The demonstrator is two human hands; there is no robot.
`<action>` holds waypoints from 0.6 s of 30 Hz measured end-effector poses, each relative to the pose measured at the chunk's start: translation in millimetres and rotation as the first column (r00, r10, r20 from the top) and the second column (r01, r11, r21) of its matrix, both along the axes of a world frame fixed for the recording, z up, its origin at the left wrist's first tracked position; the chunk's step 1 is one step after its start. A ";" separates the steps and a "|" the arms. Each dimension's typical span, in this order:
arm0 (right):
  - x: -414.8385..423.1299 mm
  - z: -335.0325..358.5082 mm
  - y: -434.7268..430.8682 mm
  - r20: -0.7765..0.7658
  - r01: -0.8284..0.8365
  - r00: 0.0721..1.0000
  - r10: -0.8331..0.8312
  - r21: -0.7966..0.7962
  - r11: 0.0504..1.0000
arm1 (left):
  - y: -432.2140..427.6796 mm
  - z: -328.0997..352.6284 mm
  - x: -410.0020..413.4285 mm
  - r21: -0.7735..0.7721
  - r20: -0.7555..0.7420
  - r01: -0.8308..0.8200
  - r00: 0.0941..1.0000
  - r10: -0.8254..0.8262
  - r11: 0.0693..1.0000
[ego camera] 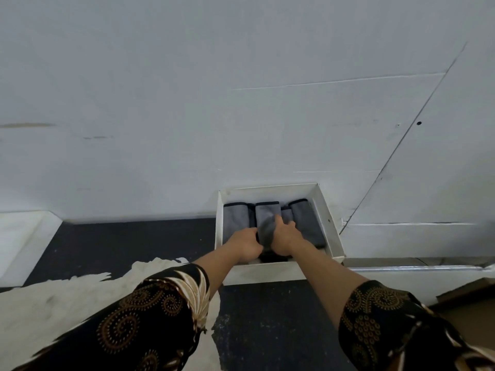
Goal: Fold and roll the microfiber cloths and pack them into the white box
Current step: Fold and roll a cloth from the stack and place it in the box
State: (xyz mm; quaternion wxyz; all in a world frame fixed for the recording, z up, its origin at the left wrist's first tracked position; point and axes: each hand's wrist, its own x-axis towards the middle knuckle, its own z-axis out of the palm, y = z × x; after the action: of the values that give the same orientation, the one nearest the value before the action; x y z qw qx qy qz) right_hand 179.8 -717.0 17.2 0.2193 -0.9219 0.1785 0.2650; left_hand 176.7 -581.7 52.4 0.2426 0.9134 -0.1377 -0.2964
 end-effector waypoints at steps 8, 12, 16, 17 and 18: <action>-24.5 23.3 5.6 0.054 -0.076 0.995 0.084 -0.145 0.987 | 39.4 28.8 -29.2 -0.032 0.118 0.065 0.991 -0.060 0.997; -45.2 43.9 25.8 0.147 -0.054 0.986 0.082 -0.185 0.981 | 70.9 41.1 -41.2 0.012 0.181 0.094 0.979 -0.094 0.996; -74.1 61.2 62.9 0.335 0.018 0.941 0.050 -0.196 0.980 | 109.1 54.7 -54.4 0.093 0.279 0.142 0.946 -0.163 0.985; -84.9 65.2 76.6 0.372 0.028 0.927 0.051 -0.202 0.979 | 122.9 58.8 -60.3 0.118 0.299 0.148 0.938 -0.177 0.982; -94.8 67.8 88.0 0.403 0.033 0.913 0.055 -0.209 0.977 | 134.9 61.6 -65.2 0.145 0.316 0.149 0.930 -0.188 0.978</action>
State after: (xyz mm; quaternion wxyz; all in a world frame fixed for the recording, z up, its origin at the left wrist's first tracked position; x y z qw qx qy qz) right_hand 85.0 -629.1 85.1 0.1511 -0.9758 0.1507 0.0484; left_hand 111.5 -446.8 114.1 0.1352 0.9475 -0.2363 -0.1678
